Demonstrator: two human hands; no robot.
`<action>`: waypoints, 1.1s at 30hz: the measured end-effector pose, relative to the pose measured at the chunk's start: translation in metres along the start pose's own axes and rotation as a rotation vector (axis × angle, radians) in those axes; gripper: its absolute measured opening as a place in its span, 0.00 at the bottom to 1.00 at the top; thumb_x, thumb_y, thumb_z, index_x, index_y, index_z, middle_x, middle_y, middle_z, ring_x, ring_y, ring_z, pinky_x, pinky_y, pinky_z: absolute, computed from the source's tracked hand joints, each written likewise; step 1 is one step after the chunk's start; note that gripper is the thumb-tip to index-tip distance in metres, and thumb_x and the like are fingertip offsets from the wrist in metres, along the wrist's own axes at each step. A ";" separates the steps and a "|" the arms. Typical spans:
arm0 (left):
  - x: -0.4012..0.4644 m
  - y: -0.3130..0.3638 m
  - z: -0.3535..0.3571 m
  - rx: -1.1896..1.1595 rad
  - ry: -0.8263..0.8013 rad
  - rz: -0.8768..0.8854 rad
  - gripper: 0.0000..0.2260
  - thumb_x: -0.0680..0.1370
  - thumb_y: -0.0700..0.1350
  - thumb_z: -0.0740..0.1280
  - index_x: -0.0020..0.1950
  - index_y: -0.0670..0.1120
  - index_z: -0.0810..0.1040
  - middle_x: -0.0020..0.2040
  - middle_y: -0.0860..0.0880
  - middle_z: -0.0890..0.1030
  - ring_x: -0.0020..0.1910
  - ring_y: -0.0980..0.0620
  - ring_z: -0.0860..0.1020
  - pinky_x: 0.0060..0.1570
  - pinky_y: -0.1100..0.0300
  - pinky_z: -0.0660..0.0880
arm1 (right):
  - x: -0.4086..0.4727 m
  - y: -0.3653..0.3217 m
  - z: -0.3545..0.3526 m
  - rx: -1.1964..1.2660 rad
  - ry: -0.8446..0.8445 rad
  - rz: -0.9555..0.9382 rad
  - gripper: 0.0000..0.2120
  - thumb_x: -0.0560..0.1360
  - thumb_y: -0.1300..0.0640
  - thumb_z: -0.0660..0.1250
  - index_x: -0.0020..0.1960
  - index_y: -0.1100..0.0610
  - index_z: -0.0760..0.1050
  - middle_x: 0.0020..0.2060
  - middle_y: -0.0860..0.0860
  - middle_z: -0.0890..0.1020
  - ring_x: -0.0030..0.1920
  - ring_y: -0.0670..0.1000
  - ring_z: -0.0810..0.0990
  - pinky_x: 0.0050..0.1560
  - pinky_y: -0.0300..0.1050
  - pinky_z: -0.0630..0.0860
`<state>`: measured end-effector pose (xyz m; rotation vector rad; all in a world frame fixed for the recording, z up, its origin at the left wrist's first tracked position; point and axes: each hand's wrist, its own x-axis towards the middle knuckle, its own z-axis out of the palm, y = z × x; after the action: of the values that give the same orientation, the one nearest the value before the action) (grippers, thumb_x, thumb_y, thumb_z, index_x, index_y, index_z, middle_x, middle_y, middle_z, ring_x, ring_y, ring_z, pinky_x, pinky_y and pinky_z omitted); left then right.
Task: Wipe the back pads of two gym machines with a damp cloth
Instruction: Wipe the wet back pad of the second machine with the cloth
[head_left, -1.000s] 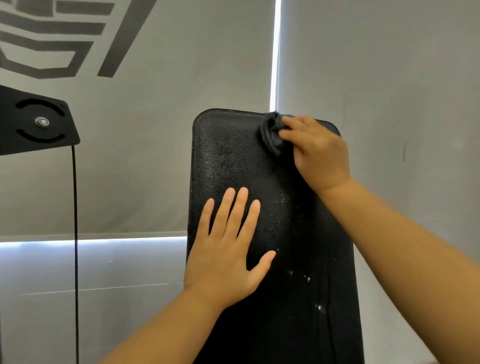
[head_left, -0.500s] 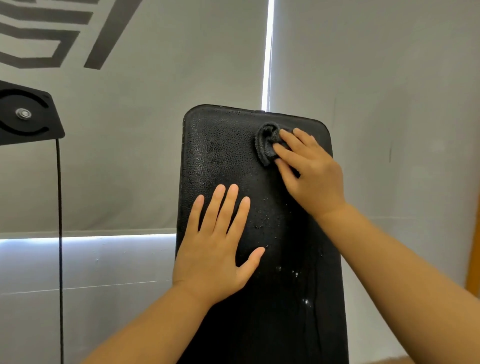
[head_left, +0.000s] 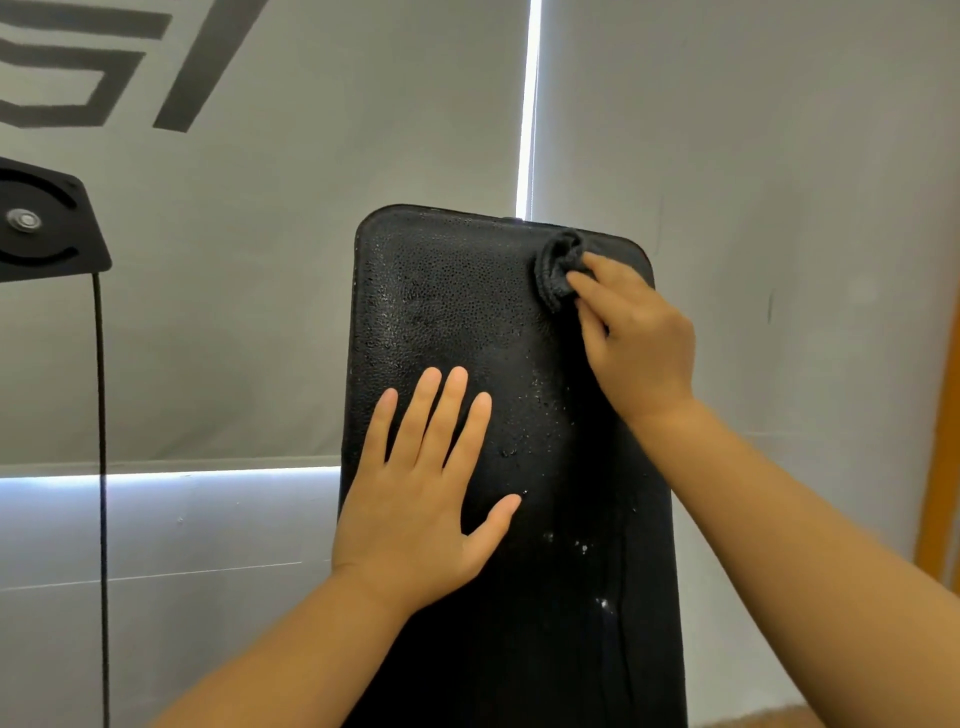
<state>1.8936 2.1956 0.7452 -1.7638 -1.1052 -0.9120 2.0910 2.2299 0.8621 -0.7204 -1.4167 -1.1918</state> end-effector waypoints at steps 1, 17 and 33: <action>0.000 0.000 0.000 0.001 -0.001 0.000 0.35 0.75 0.63 0.58 0.75 0.42 0.64 0.76 0.41 0.59 0.76 0.41 0.56 0.72 0.40 0.54 | -0.004 0.000 -0.002 0.000 0.000 -0.018 0.12 0.74 0.61 0.62 0.50 0.59 0.83 0.53 0.54 0.83 0.51 0.54 0.83 0.38 0.42 0.78; 0.000 0.001 0.000 0.010 -0.001 -0.001 0.34 0.75 0.63 0.57 0.74 0.42 0.65 0.76 0.41 0.60 0.75 0.41 0.56 0.72 0.41 0.54 | -0.025 0.015 -0.010 0.062 -0.034 0.198 0.14 0.74 0.61 0.60 0.53 0.60 0.82 0.56 0.55 0.82 0.54 0.54 0.81 0.50 0.38 0.71; 0.001 0.002 0.001 0.015 0.015 -0.006 0.34 0.75 0.63 0.57 0.74 0.42 0.65 0.76 0.41 0.59 0.76 0.41 0.56 0.72 0.40 0.54 | -0.036 0.011 -0.011 0.074 0.002 0.237 0.12 0.74 0.62 0.61 0.52 0.61 0.82 0.56 0.55 0.82 0.55 0.55 0.81 0.53 0.39 0.71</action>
<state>1.8961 2.1967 0.7451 -1.7394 -1.1058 -0.9165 2.1129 2.2297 0.8293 -0.8111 -1.3257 -0.9513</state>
